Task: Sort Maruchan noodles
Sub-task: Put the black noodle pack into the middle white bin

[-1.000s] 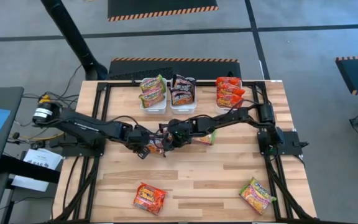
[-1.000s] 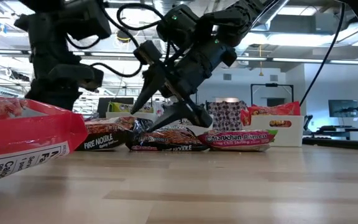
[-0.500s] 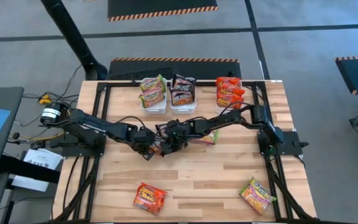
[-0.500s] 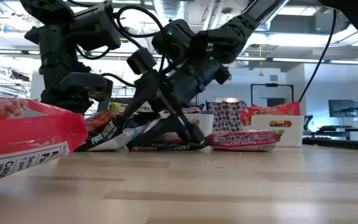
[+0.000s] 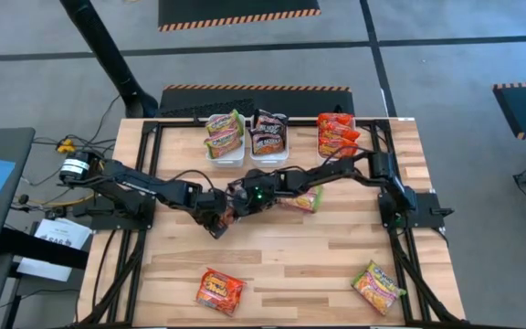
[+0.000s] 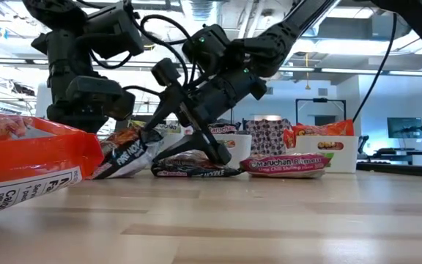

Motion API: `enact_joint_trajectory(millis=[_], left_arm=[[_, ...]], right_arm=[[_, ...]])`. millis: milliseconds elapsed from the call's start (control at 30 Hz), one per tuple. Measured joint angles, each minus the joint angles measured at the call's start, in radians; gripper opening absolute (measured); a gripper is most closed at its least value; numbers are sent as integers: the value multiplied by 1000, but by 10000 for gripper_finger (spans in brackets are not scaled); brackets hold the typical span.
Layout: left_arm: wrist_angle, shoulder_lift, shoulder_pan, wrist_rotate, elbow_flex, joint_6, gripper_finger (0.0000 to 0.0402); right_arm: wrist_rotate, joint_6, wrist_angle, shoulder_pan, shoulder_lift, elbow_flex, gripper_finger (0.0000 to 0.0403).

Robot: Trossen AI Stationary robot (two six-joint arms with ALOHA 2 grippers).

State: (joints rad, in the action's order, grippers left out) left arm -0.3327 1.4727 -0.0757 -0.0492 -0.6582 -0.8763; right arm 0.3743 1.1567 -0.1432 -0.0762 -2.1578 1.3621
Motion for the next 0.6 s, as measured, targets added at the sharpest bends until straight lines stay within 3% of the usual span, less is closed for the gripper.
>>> enact_joint_trajectory(millis=[133,400,600], left_arm=[[8,0,-1,-2,0,4,3],[41,0,-1,-7,0,19,4],[34,0,-1,-47,-1,19,4]], right_arm=[[-8,1,-1,-1,0,0,180],[15,-54,-63,0,0,-2,21],[62,-61,-65,-5,1,-2,17]])
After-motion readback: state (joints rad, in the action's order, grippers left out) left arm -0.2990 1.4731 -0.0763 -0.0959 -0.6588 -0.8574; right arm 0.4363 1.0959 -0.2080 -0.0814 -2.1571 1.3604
